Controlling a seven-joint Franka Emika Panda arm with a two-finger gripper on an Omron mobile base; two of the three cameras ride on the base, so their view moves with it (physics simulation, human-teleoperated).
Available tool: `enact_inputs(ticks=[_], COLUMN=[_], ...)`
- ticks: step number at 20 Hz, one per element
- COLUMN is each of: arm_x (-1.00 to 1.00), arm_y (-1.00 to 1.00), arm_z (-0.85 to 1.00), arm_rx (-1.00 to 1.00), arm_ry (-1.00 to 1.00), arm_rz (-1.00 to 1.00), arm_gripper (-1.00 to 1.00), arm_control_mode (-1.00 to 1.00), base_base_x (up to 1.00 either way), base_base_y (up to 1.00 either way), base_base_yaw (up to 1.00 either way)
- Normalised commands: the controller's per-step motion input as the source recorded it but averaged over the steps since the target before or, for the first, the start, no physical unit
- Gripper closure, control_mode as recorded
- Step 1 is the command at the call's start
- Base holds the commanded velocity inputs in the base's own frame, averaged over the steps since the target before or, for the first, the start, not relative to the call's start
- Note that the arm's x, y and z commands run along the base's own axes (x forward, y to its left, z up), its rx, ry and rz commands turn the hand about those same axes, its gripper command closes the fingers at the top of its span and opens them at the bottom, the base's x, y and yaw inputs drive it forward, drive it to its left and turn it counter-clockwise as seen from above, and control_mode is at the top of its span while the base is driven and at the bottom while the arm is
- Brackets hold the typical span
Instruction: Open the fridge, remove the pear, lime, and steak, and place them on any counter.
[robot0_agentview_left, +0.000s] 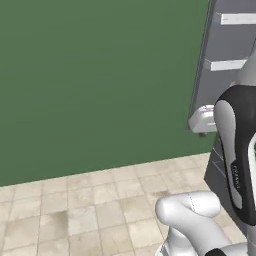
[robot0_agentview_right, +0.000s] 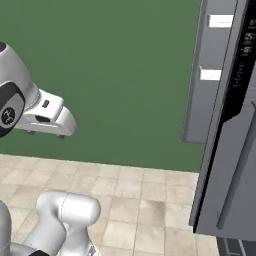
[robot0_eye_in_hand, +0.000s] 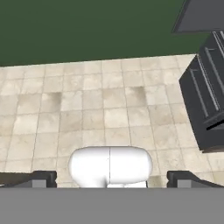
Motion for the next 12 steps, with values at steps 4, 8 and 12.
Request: enact_inputs(ticks=[4, 8, 12], arm_x=[0.00, 0.00, 0.00], arm_y=[0.00, 0.00, 0.00], arm_z=[0.00, 0.00, 0.00], arm_rx=[0.00, 0.00, 0.00], arm_ry=[0.00, 0.00, 0.00], arm_rz=[0.00, 0.00, 0.00], arm_gripper=[-1.00, -1.00, -1.00], arm_control_mode=[1.00, 1.00, 1.00], base_base_x=[0.00, 0.00, 0.31], base_base_y=[0.09, 0.40, 0.63], base_base_yaw=[-0.94, -0.82, -0.73])
